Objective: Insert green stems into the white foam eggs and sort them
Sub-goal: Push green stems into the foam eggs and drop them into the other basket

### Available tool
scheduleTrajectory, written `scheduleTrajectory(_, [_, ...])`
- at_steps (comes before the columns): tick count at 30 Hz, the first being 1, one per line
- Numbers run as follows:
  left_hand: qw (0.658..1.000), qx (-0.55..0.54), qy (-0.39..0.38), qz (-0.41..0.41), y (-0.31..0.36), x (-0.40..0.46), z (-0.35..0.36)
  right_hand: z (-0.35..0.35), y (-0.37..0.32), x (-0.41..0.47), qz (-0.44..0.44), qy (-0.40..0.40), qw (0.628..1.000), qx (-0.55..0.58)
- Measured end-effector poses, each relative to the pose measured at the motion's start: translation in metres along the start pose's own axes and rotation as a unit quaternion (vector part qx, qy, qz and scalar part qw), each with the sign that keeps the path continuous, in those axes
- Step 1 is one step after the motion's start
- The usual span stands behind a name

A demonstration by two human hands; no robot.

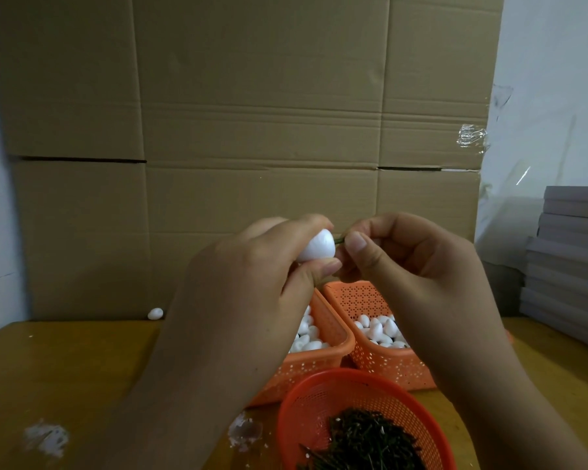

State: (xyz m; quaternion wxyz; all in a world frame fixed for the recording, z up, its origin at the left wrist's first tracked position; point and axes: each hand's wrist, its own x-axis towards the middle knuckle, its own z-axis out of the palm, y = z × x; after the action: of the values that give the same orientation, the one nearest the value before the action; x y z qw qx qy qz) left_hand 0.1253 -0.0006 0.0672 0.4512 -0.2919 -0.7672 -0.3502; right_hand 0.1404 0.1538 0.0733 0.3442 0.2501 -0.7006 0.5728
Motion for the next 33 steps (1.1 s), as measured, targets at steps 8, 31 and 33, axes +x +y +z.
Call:
scheduleTrajectory(8, [1.000,0.014,-0.012,-0.014,0.003,0.001,-0.003,0.003,-0.001,-0.001,-0.015,-0.006,0.999,-0.032])
scheduleTrajectory(31, [0.964,-0.249,-0.019,-0.094,-0.007,0.005,-0.004,0.003,0.002,0.002,0.095,-0.041,0.992,0.071])
scheduleTrajectory(33, [0.972,-0.218,-0.029,-0.085,-0.007,0.004,-0.003,0.003,0.001,0.001,0.056,-0.021,0.997,0.043])
